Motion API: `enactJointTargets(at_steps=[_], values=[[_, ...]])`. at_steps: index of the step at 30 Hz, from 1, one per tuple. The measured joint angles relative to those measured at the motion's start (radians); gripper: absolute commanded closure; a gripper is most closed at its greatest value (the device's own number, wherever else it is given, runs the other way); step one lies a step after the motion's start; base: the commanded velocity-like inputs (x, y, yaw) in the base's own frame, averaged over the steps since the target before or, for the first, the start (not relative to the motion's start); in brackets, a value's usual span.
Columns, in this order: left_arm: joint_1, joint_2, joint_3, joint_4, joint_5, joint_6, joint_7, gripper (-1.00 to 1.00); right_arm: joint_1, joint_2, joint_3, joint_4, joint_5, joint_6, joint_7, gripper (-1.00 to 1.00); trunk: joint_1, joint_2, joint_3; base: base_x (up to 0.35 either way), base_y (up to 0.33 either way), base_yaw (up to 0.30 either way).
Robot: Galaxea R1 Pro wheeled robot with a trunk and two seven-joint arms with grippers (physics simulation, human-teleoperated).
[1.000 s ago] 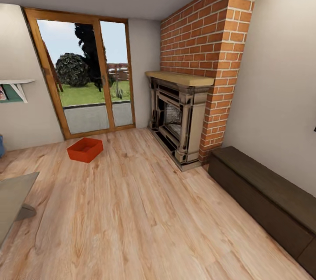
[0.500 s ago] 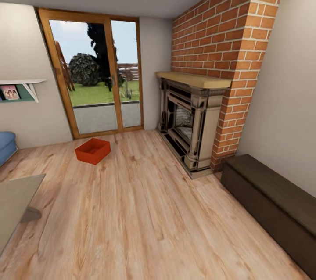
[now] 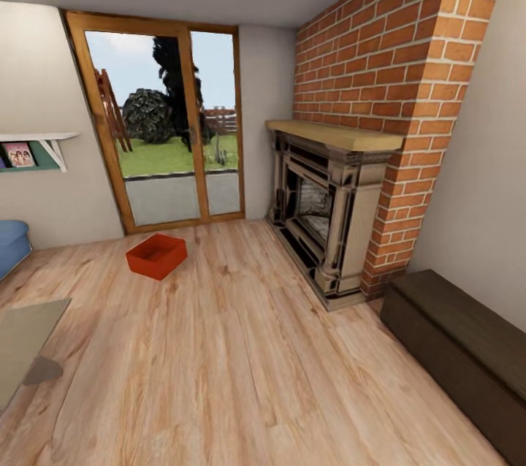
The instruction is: Move the two storage containers from the living room to the garage. In the garage, place one container on the floor and stack the other container on top of it (either order is fine).
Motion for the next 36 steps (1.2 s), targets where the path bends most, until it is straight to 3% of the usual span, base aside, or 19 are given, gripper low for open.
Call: enactJointTargets(at_steps=[11,36], values=[[0.0,0.0,0.0,0.0,0.0,0.0,0.0,-1.0,0.0,0.0,0.0,0.0,0.0,0.0,0.0,-1.0,0.0,0.0,0.0,0.325,-0.13,0.216],[0.0,0.0,0.0,0.0,0.0,0.0,0.0,-1.0,0.0,0.0,0.0,0.0,0.0,0.0,0.0,-1.0,0.0,0.0,0.0,0.323,-0.168,0.054]])
